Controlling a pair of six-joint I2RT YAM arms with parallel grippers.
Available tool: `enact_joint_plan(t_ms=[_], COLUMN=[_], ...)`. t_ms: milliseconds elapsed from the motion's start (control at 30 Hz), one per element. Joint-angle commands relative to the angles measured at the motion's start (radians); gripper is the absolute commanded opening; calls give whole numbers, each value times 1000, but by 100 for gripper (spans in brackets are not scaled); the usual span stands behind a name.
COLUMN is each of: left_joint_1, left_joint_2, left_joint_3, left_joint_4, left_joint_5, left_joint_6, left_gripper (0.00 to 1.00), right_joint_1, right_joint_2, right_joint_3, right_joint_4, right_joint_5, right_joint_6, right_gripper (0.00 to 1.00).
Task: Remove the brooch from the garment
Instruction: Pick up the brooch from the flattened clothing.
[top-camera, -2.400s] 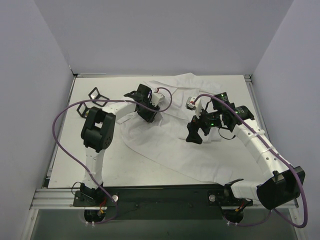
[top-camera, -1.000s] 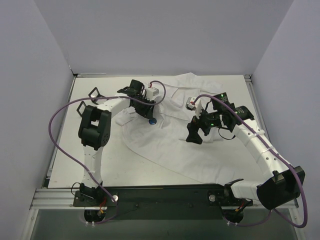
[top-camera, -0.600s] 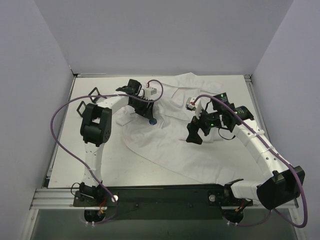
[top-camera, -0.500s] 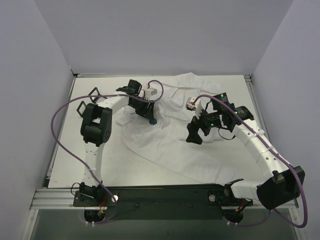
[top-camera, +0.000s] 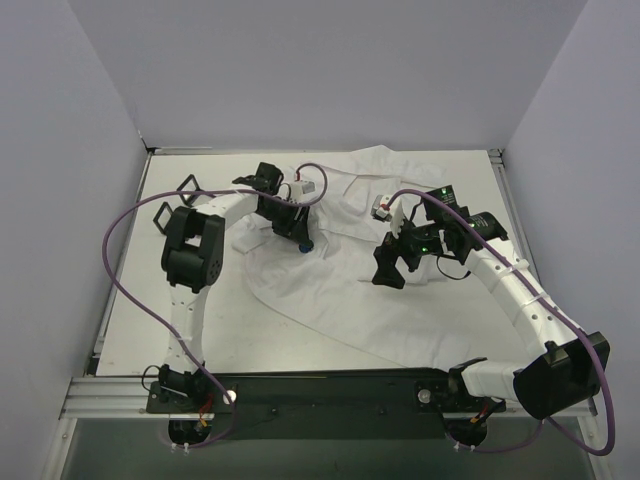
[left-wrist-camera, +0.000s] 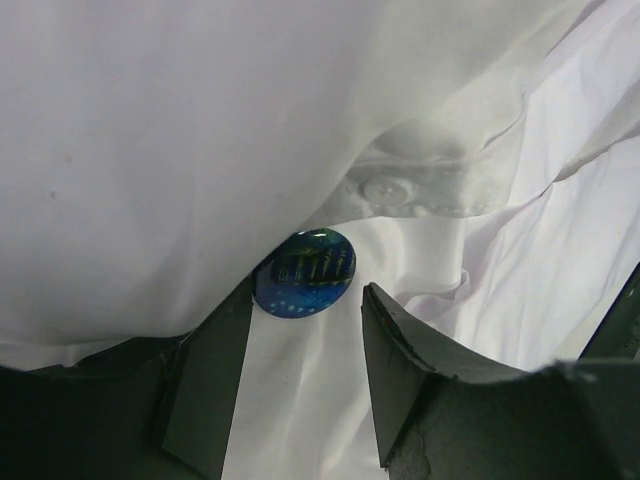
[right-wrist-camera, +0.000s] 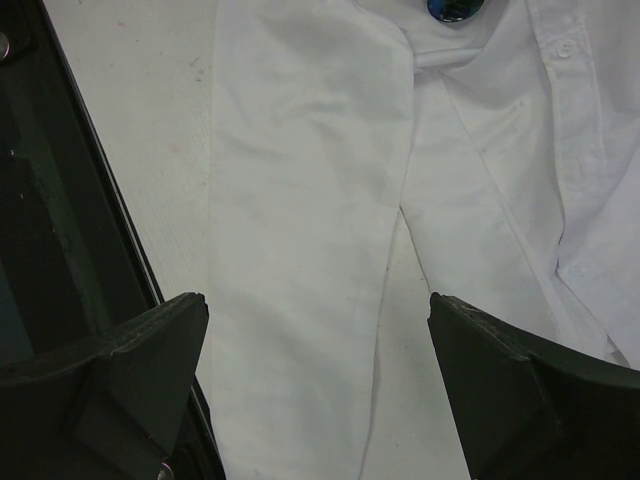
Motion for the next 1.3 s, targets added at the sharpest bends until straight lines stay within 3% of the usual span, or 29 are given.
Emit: enact_joint_plan(t_ms=[0, 200, 333, 533, 800, 1100, 1267], left_joint_1=[5, -2, -21, -64, -137, -173, -183], left_joint_2=[-45, -17, 12, 17, 3, 79, 112], left_joint_3=[-55, -19, -17, -40, -77, -19, 12], left_joint_4=[48, 1, -27, 7, 65, -1, -34], left_joint_5=[-37, -39, -62, -195, -507, -640, -671], left_joint_6=[7, 27, 42, 33, 15, -16, -16], left_gripper=[59, 61, 77, 86, 86, 82, 71], right_joint_1=[10, 13, 13, 15, 13, 16, 16], right_joint_2=[-5, -2, -4, -1, -5, -19, -22], right_joint_3=[-4, 1, 1, 1, 5, 1, -1], right_joint_4=[-1, -2, -1, -1, -1, -2, -2], right_joint_5=[-13, -10, -6, -3, 0, 2, 2], right_joint_6=[-15, -14, -15, -14, -12, -9, -11], right_gripper=[99, 99, 99, 99, 99, 99, 99])
